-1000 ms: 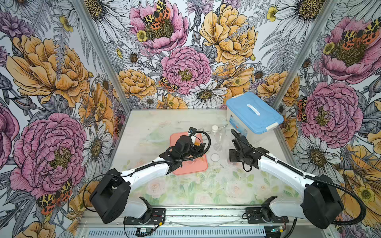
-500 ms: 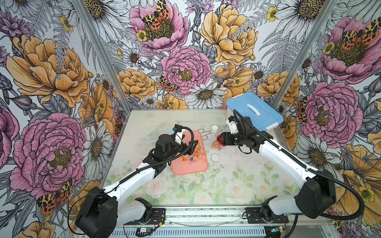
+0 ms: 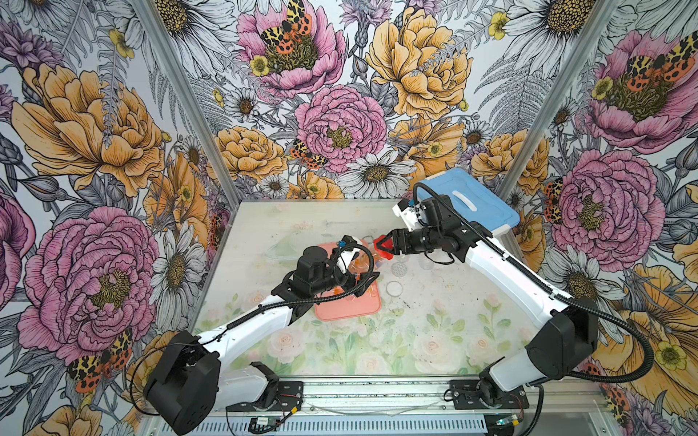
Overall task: Pour the candies out of the jar
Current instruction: Pick up the jar from the center of the board.
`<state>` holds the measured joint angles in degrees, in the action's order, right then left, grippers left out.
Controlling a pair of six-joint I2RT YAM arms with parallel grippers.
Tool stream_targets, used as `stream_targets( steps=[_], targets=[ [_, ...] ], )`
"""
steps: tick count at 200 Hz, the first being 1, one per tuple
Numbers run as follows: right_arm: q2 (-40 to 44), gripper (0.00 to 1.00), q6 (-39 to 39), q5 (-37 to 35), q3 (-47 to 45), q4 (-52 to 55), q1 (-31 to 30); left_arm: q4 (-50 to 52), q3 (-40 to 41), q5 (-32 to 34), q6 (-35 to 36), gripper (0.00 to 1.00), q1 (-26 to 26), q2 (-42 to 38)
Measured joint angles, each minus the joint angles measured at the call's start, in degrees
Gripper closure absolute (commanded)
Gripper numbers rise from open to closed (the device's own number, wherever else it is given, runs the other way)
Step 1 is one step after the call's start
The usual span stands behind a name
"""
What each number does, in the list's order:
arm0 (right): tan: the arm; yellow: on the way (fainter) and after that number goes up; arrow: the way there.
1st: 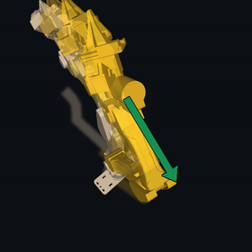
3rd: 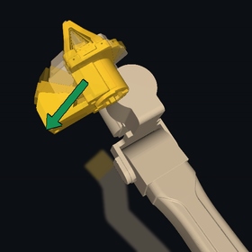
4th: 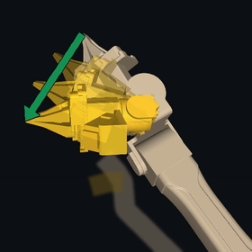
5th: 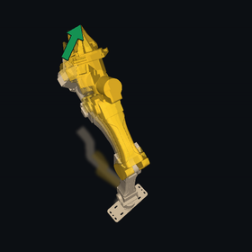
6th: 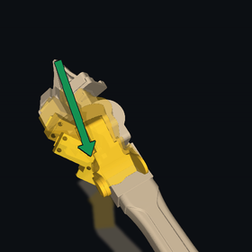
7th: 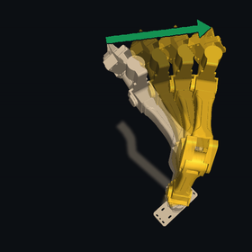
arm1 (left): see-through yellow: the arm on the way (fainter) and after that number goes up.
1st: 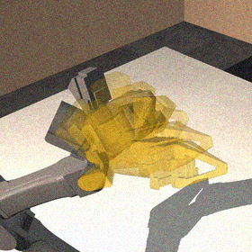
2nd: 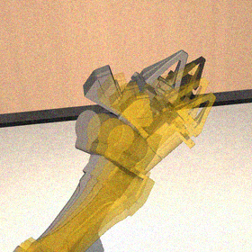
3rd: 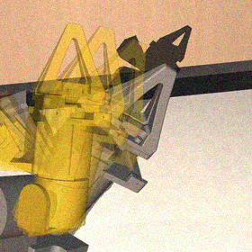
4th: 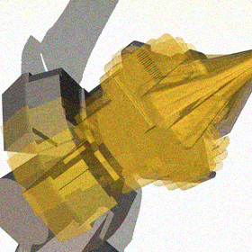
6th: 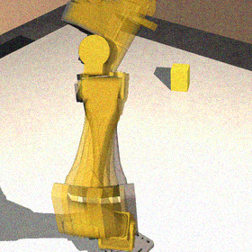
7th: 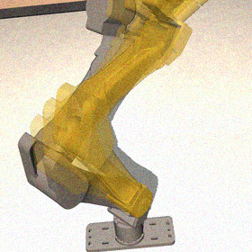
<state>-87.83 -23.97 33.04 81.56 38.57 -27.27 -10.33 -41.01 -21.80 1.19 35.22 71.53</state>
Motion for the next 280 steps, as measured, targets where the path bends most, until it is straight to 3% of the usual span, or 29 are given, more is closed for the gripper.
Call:
stream_targets(
  steps=[140, 194, 231, 280],
  targets=[
    [1.9, 0.62, 1.1, 4.9, 0.0, 3.2, -0.9, 1.0, -2.9, -0.2, 4.8, 0.04, 0.5, 3.0],
    [1.9, 0.63, 1.1, 5.2, 0.0, 2.4, -0.9, 0.6, -2.9, -1.5, 4.6, 0.24, 0.5, 3.1],
    [1.9, 0.63, 1.1, 5.2, 0.0, 2.4, -0.9, 0.4, -2.9, -2.4, 4.8, 0.3, 0.5, 3.2],
    [1.9, 0.61, 1.1, 5.2, 0.0, 2.3, -0.9, 0.5, -2.9, -2.9, 5.2, 0.48, 0.5, 3.2]
  ],
)
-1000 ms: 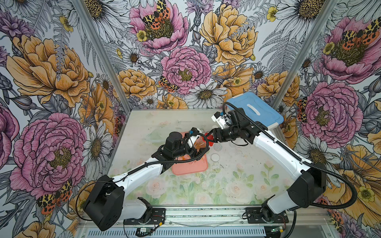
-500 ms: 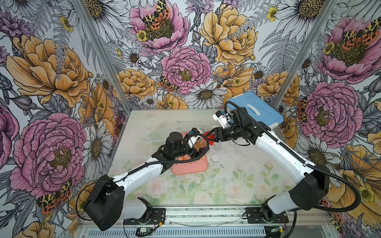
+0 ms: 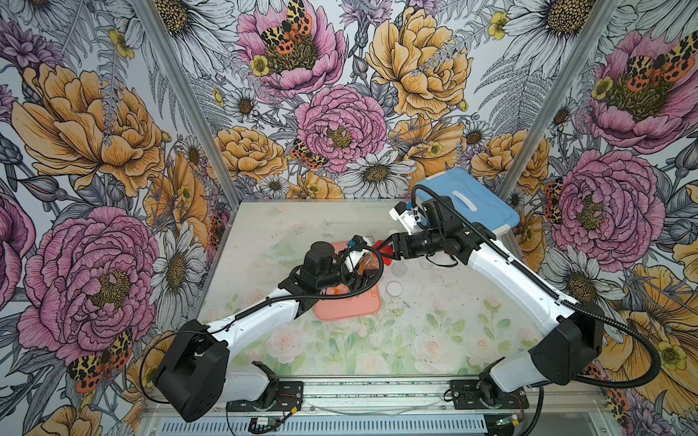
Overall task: Pour the candies out of the jar
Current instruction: Pick up the jar from the center of the board.
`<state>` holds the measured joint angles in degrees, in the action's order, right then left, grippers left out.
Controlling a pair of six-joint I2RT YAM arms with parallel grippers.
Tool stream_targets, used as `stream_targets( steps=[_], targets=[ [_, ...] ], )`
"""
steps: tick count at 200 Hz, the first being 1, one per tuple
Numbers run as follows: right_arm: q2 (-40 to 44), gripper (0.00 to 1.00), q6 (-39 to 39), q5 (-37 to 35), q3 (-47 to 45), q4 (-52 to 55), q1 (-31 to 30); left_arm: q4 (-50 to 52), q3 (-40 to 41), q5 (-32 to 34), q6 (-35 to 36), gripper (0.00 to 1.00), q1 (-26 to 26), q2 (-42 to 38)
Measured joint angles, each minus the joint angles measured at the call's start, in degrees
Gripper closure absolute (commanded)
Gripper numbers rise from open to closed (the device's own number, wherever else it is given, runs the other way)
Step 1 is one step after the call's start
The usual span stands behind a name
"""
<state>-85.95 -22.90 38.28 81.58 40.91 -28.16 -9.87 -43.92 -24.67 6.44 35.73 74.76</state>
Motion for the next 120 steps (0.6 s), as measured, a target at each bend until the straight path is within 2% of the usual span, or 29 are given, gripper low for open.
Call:
stream_targets(
  steps=[26, 40, 54, 70, 93, 120],
  targets=[
    [0.0, 0.55, 0.0, 0.0, 0.0, 0.0, 0.0, 0.0, 0.0, 0.0, 0.0, 0.61, 0.0, 0.0],
    [0.0, 0.43, 0.0, 0.0, 0.0, 0.0, 0.0, 0.0, 0.0, 0.0, 0.0, 0.72, 0.0, 0.0],
    [0.0, 0.31, -0.2, -0.1, 0.0, 0.0, 0.0, 0.0, 0.0, 0.0, 0.0, 0.77, 0.0, 0.0],
    [0.0, 0.24, -0.2, -0.3, 0.0, 0.0, 0.0, 0.1, 0.0, 0.1, -0.5, 1.0, 0.0, 0.0],
    [0.0, 0.18, -1.6, -1.6, 0.1, 0.0, 0.0, 0.6, 0.0, 1.5, -1.7, 1.0, -0.4, 0.0],
    [0.4, 0.17, -3.5, -4.9, 0.1, -0.3, 0.1, -0.1, 0.3, 3.5, -3.3, 1.0, -0.5, 0.0]
  ],
)
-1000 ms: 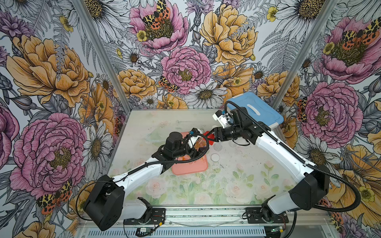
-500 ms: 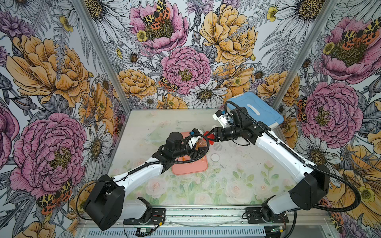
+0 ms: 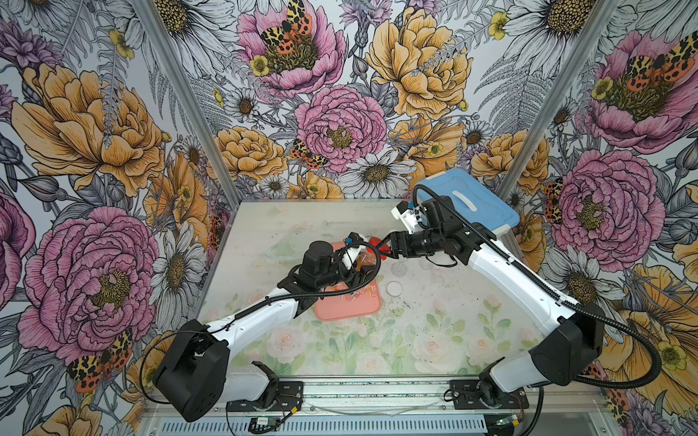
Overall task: Pour the candies out of the jar
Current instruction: Pick up the jar from the center of the board, then unscrew the lid from the jar.
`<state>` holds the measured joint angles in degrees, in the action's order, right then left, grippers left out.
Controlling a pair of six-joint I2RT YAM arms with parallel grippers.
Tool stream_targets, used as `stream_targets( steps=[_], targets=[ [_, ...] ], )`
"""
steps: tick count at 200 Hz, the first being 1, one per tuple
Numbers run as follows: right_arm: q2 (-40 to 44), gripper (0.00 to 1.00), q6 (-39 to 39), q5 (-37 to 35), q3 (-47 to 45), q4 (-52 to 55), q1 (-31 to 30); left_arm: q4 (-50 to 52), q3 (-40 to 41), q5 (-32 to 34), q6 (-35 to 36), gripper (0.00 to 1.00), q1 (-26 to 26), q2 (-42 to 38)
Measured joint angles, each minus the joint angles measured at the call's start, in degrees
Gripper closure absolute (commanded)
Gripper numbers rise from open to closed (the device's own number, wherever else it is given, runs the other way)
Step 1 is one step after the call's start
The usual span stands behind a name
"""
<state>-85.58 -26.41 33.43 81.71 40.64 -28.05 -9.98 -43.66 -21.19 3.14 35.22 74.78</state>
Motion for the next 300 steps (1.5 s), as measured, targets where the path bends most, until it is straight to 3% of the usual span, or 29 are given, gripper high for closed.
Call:
stream_targets(
  steps=[70, 159, 237, 258, 300],
  targets=[
    [5.3, 0.17, -10.7, -11.3, -8.9, -17.4, -1.5, -2.2, 1.3, 6.8, -2.8, 1.0, 1.6, -0.1],
    [2.3, 0.2, -12.2, -19.0, -10.6, -25.2, -7.3, -2.8, 1.3, 9.1, -3.2, 1.0, 3.3, -0.1],
    [1.9, 0.54, -11.5, -21.9, -11.2, -26.8, -8.5, -3.1, 1.2, 9.8, -4.1, 1.0, 3.3, -0.1],
    [1.9, 0.58, -10.5, -18.9, -11.5, -28.0, -8.1, -3.3, 1.2, 5.8, -5.5, 1.0, 1.6, -0.3],
    [2.0, 0.61, -4.1, -2.9, -11.7, -33.6, -5.1, -6.7, 1.2, -13.4, -11.8, 1.0, -4.8, -0.9]
  ],
)
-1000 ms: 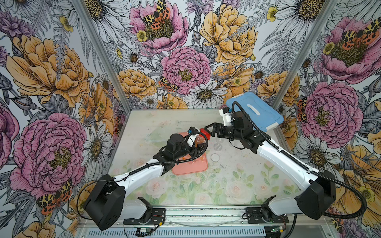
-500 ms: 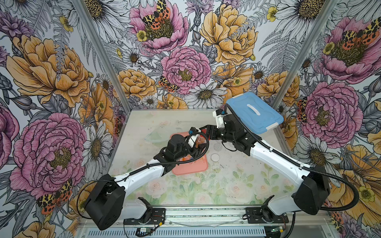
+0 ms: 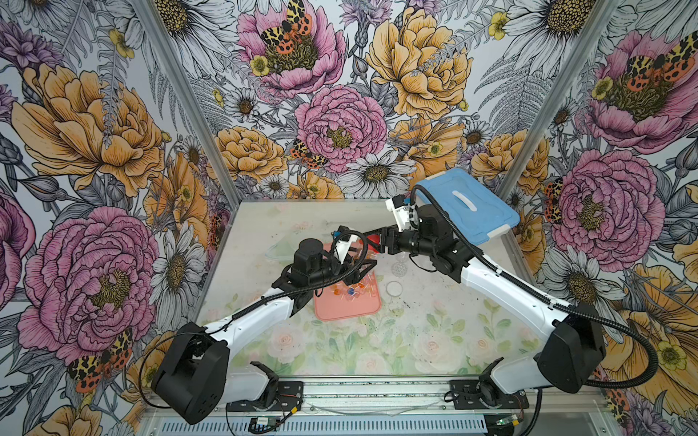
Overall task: Pour the candies out of the jar
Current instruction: Unscrew the lid from the jar.
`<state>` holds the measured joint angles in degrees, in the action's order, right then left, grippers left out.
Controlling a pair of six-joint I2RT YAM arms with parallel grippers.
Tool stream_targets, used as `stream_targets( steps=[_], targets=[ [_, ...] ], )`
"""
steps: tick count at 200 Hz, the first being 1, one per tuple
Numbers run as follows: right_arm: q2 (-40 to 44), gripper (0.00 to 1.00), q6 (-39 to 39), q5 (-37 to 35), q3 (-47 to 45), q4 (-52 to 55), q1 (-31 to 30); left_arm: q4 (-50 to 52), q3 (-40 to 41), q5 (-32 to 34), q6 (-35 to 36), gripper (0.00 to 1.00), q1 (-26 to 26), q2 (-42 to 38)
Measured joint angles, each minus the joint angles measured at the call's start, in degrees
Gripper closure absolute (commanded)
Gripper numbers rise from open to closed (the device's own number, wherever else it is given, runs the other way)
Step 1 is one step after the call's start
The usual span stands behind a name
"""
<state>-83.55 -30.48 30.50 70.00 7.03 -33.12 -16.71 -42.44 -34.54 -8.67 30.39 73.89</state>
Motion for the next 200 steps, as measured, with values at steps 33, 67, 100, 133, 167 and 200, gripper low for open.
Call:
stream_targets(
  steps=[33, 67, 100, 133, 167, 200],
  targets=[
    [1.4, 0.63, 3.0, 10.4, -0.2, -0.9, 2.4, -1.5, -0.9, -9.2, -4.1, 1.0, -1.1, -0.3],
    [2.5, 0.54, 3.6, 14.2, -0.8, -3.3, 3.1, -2.9, -1.2, -11.9, -5.7, 1.0, -1.1, -1.0],
    [2.6, 0.19, -0.1, 15.0, -2.8, -7.8, 4.1, -1.6, -1.4, -9.7, -5.4, 1.0, -0.7, -1.7],
    [4.5, 0.12, -6.3, 13.6, -4.4, -9.7, 7.5, 0.9, -1.4, -2.3, -1.3, 1.0, 0.2, -3.4],
    [6.8, 0.12, -7.9, 7.4, -4.4, -8.1, 8.2, 4.2, -1.4, 8.1, 2.5, 1.0, 2.1, -5.1],
    [6.9, 0.13, -8.1, -0.3, -4.4, -5.6, 4.9, 8.6, -1.5, 18.6, 7.4, 1.0, 7.1, -5.4]
  ],
)
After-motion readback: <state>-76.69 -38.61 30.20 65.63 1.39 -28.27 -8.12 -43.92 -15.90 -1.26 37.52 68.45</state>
